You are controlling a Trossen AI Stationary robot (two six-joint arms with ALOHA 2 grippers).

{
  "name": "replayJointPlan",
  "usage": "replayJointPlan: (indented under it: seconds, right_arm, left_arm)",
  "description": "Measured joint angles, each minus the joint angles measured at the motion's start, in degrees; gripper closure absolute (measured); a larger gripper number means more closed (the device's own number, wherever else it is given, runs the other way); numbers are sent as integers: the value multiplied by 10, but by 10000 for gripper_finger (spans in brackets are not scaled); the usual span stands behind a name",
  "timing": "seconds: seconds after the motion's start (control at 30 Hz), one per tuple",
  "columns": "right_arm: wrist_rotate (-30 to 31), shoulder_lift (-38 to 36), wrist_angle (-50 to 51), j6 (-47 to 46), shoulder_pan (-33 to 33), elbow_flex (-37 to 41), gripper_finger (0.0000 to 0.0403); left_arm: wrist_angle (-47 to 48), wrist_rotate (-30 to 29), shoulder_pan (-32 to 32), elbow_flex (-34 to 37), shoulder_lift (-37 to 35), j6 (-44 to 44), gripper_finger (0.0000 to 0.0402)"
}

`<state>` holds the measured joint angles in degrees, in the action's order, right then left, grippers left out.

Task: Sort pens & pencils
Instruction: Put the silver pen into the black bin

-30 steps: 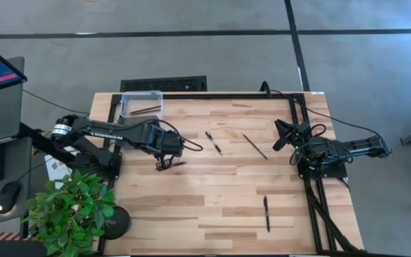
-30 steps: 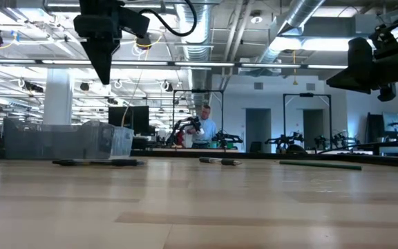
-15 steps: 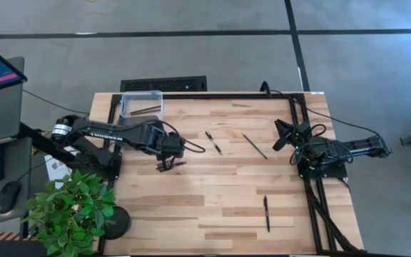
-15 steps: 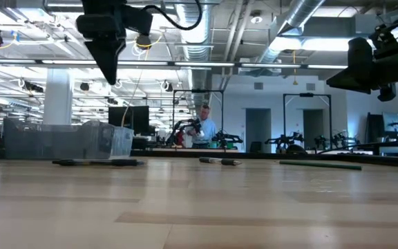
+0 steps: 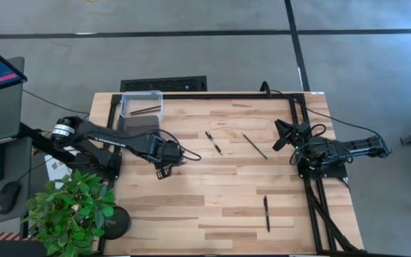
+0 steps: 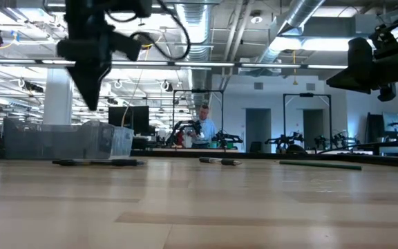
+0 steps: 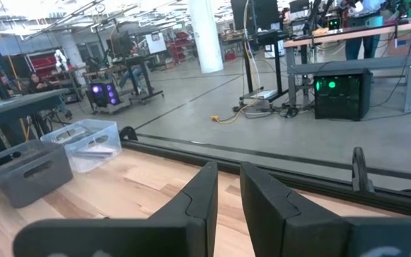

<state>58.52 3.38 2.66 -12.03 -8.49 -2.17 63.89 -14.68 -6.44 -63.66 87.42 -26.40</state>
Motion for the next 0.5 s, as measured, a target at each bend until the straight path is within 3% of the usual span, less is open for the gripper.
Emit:
replayJointPlan:
  seconds: [0.27,0.5]
  right_arm:
    - [0,0,0,0,0,0,321]
    - [0,0,0,0,0,0,321]
  left_arm:
    - [-74,20,-16,76,0,36,291]
    - [-97,33,-25,87,0,82,291]
